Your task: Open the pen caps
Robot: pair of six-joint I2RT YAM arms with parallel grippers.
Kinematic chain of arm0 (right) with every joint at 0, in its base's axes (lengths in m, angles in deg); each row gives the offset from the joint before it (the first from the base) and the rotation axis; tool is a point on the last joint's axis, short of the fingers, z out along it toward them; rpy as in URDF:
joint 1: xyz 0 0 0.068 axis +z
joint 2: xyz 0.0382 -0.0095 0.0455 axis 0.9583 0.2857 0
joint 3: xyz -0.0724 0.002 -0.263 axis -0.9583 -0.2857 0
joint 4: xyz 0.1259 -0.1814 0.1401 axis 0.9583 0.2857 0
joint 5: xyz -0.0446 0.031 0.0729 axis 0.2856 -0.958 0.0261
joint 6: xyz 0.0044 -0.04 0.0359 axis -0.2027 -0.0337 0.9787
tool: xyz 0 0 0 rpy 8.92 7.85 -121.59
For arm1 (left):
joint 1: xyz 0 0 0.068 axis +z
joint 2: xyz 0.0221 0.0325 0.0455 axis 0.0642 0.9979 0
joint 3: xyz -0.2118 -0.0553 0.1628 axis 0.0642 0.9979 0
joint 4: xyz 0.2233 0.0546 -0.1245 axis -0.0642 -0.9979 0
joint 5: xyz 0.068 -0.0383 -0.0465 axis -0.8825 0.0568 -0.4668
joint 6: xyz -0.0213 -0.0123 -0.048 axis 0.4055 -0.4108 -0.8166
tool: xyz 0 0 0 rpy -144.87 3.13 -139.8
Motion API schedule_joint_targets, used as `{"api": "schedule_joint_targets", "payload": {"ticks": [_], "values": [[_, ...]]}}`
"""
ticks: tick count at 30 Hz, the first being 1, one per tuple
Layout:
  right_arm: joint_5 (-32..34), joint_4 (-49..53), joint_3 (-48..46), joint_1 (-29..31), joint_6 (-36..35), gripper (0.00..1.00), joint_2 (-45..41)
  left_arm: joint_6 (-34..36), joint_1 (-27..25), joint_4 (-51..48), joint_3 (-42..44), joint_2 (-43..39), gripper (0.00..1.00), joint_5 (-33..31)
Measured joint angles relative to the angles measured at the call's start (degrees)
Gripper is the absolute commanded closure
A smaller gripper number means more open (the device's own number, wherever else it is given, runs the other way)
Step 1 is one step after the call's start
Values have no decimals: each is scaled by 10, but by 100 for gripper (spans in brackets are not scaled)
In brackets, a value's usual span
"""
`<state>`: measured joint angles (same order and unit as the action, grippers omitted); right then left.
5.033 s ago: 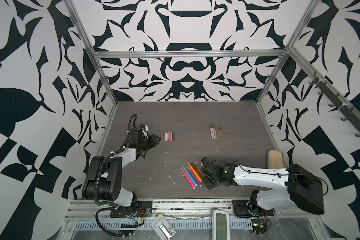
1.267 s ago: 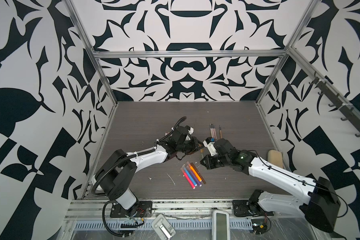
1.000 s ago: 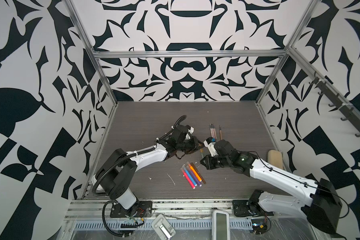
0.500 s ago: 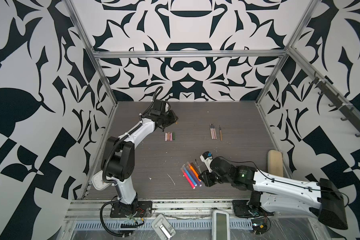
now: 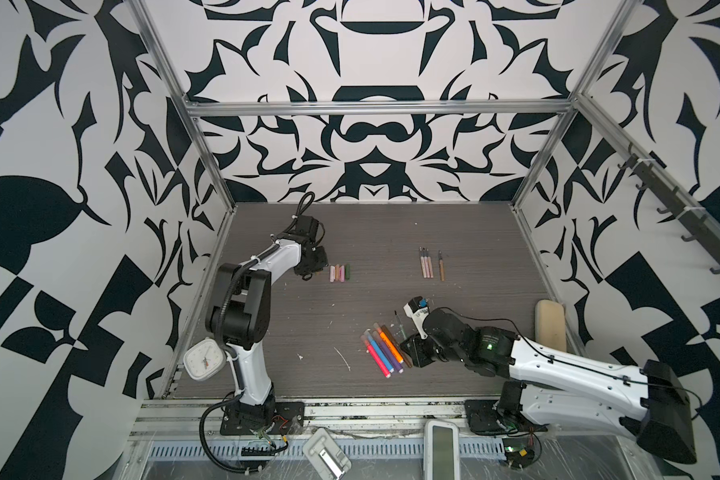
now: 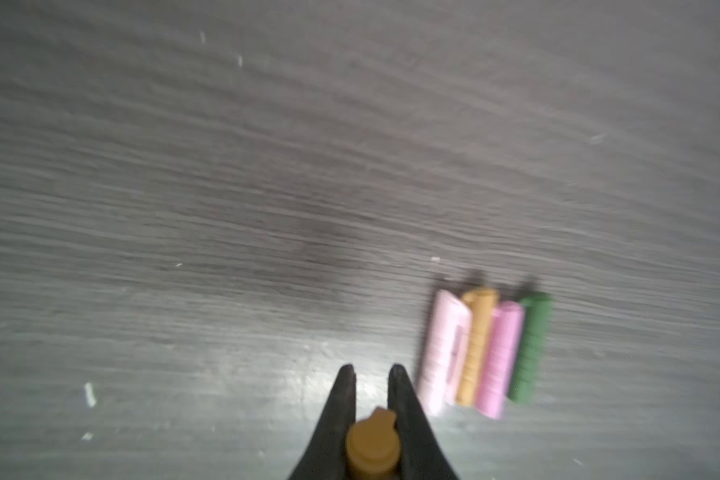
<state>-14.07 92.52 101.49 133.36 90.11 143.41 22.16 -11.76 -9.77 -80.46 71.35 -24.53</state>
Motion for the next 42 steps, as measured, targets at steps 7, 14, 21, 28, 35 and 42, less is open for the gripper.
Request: {"api": "schedule_joint_targets", "payload": {"ticks": [7, 14, 21, 28, 35, 42], "values": [[-5, 2, 0, -3, -4, 100, 0, 16, 3, 0, -19, 44, 77, 21], [-9, 2, 0, -4, -4, 100, 0, 20, 16, 5, -23, 48, 71, 49], [-12, 0, 0, -4, -4, 100, 6, 17, 17, 12, -21, 48, 77, 85], [-13, -3, -1, -4, -3, 100, 6, 11, 17, 26, -21, 48, 83, 112], [-13, -5, -4, -4, -3, 100, 6, 9, 18, 27, -21, 48, 84, 117], [-15, -2, -4, -19, -14, 100, 6, 6, 19, 28, -17, 47, 75, 113]]}}
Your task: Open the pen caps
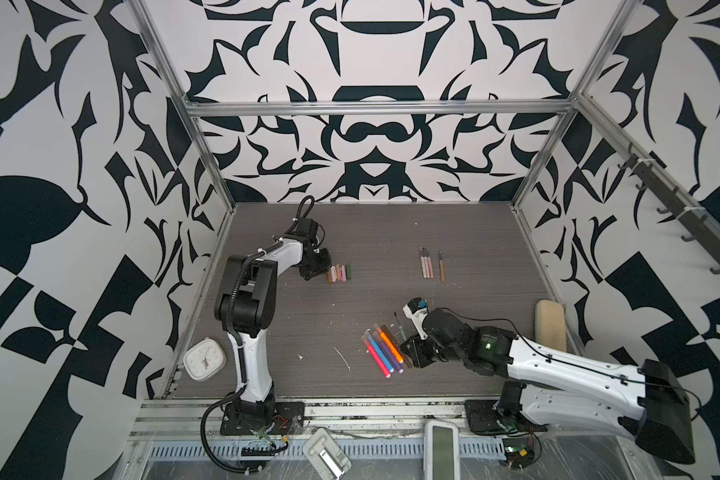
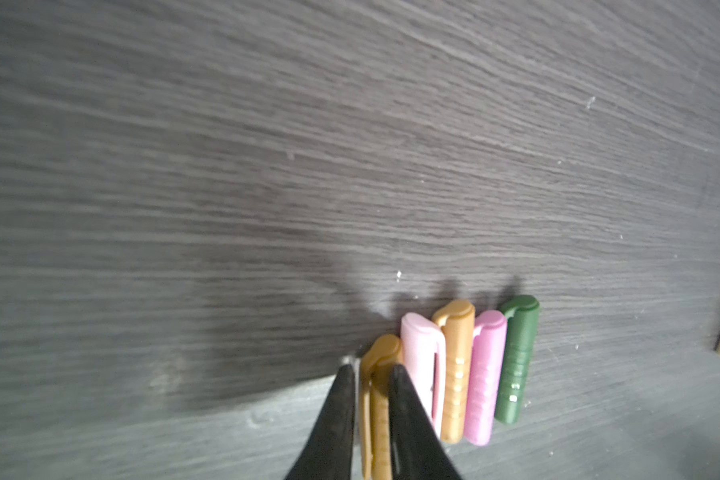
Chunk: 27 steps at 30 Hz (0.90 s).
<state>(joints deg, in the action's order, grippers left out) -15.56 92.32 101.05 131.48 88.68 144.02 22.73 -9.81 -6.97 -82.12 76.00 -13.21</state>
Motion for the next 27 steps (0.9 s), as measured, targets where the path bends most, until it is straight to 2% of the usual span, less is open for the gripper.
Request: {"api": "schedule_joint_targets", "payload": {"ticks": [2, 5, 10, 15, 19, 22, 27], "values": [[-15, 0, 0, -30, -12, 100, 3, -2, 0, 2, 12, -9, 71, -3], [-61, -1, 5, -120, -42, 100, 26, -5, 0, 0, 35, -29, 68, -9], [-148, -2, 55, -314, -110, 100, 111, -14, 0, 8, 98, -103, 65, -18], [-226, -31, 102, -484, -141, 100, 195, -47, -15, 100, 248, -257, 60, -7], [-277, -65, 115, -598, -143, 100, 265, -71, -71, 214, 385, -376, 58, -19], [-281, -79, 115, -645, -144, 100, 303, -79, -99, 278, 454, -421, 57, -24], [-267, -87, 118, -654, -156, 100, 327, -88, -100, 343, 490, -452, 56, -36]]}}
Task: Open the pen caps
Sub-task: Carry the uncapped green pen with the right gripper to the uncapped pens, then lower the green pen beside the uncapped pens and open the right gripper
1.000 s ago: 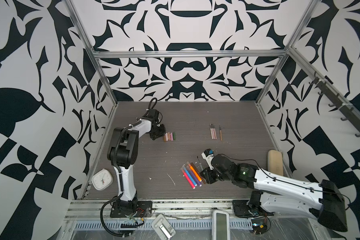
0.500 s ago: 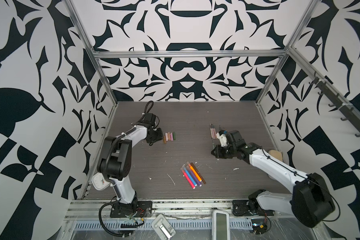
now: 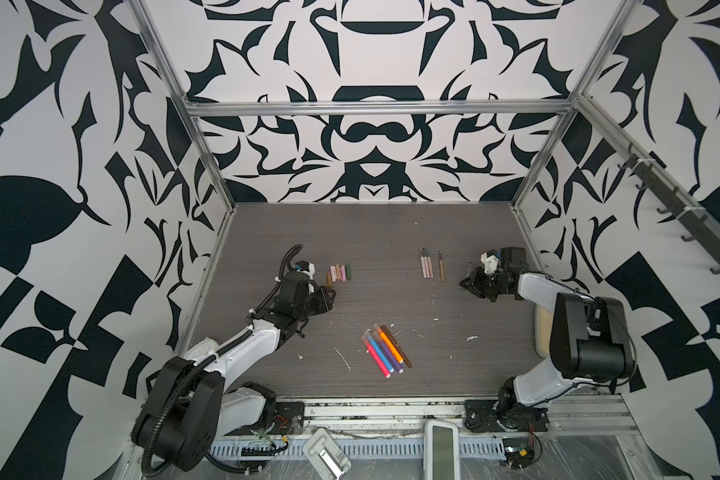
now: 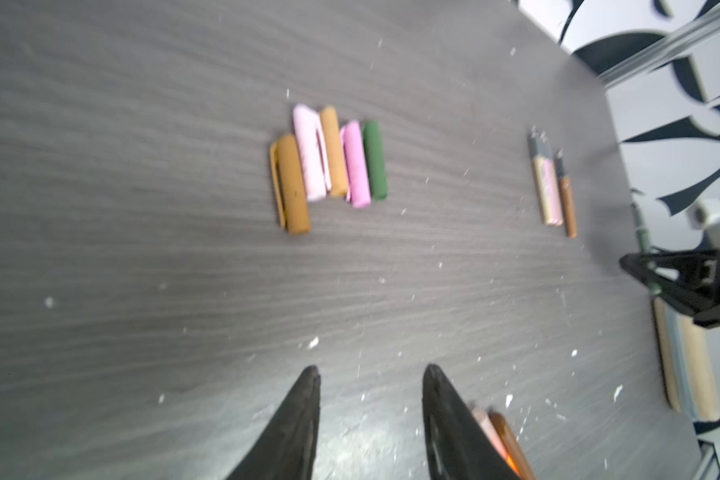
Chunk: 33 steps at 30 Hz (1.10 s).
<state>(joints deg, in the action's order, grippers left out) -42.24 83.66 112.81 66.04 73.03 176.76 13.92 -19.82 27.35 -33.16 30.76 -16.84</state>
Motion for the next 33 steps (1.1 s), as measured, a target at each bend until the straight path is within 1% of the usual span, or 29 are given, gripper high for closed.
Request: {"api": "schedule_joint_targets", "payload": {"ticks": [5, 9, 16, 20, 21, 25, 28, 30, 31, 33], "values": [[5, -8, 30, 0, -13, 100, 48, -1, 0, 39, 0, 14, 56, 5], [-5, -18, 48, 0, -19, 100, 96, -1, 0, 42, 0, 24, 56, 9], [-71, -48, 86, 2, -20, 100, 155, -1, 0, 46, 0, 25, 56, 10], [-90, -50, 118, 11, -24, 100, 186, -1, 0, 46, 0, 30, 56, 12], [-92, -51, 122, 13, -25, 98, 189, -1, 0, 46, 0, 30, 56, 12], [-90, -50, 125, 15, -30, 81, 191, -1, 0, 46, 0, 30, 56, 12], [-87, -43, 129, 15, -34, 75, 191, -1, 0, 45, -2, 33, 56, 14], [-86, -35, 135, 15, -37, 65, 191, -1, 0, 45, -9, 43, 56, 16], [-85, -31, 140, 16, -39, 63, 190, -1, 0, 46, -12, 49, 56, 17], [-78, -23, 149, 19, -40, 61, 190, -1, 0, 45, -14, 54, 56, 18]]}}
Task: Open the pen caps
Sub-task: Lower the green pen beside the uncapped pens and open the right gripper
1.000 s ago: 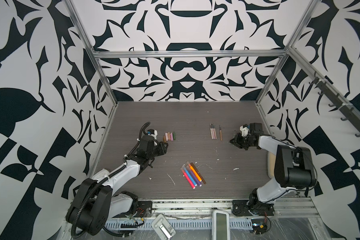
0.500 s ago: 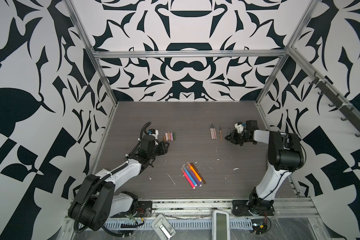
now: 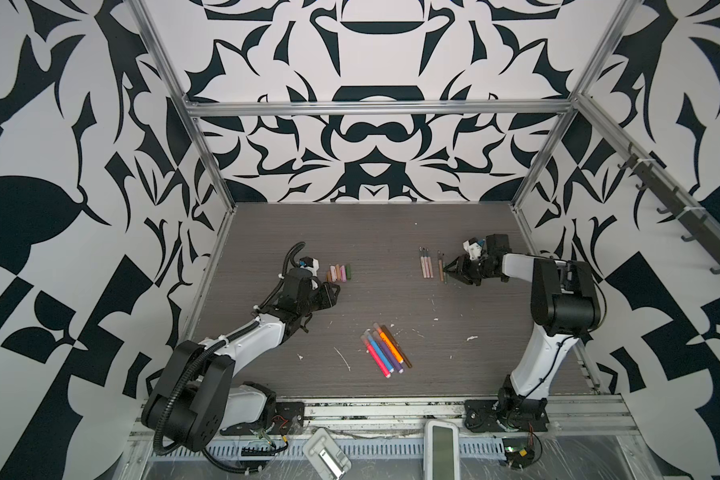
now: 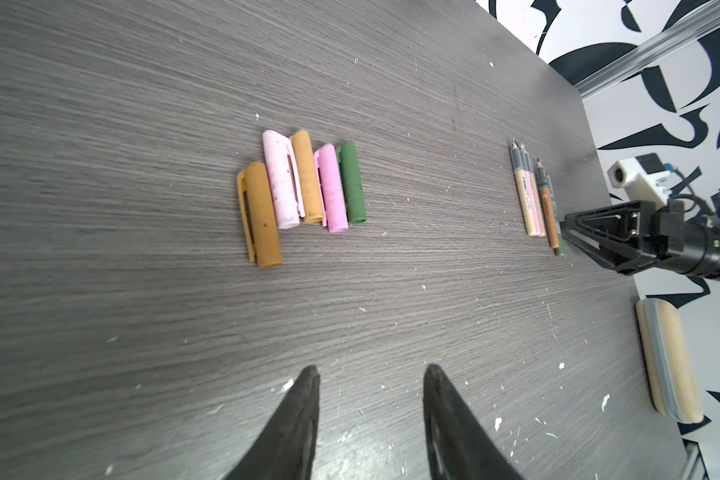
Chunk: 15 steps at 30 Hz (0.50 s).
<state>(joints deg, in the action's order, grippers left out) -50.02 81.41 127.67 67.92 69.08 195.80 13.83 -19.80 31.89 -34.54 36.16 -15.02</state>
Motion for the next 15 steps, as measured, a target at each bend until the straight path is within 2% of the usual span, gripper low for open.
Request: {"api": "schedule_joint_targets", "payload": {"ticks": [6, 15], "values": [[24, 26, 16, 1, -1, 66, 1, 0, 0, 0, 0, 1, 56, 1], [19, 31, 32, 4, 5, 74, 18, 0, 0, 0, -2, 3, 56, 2]]}}
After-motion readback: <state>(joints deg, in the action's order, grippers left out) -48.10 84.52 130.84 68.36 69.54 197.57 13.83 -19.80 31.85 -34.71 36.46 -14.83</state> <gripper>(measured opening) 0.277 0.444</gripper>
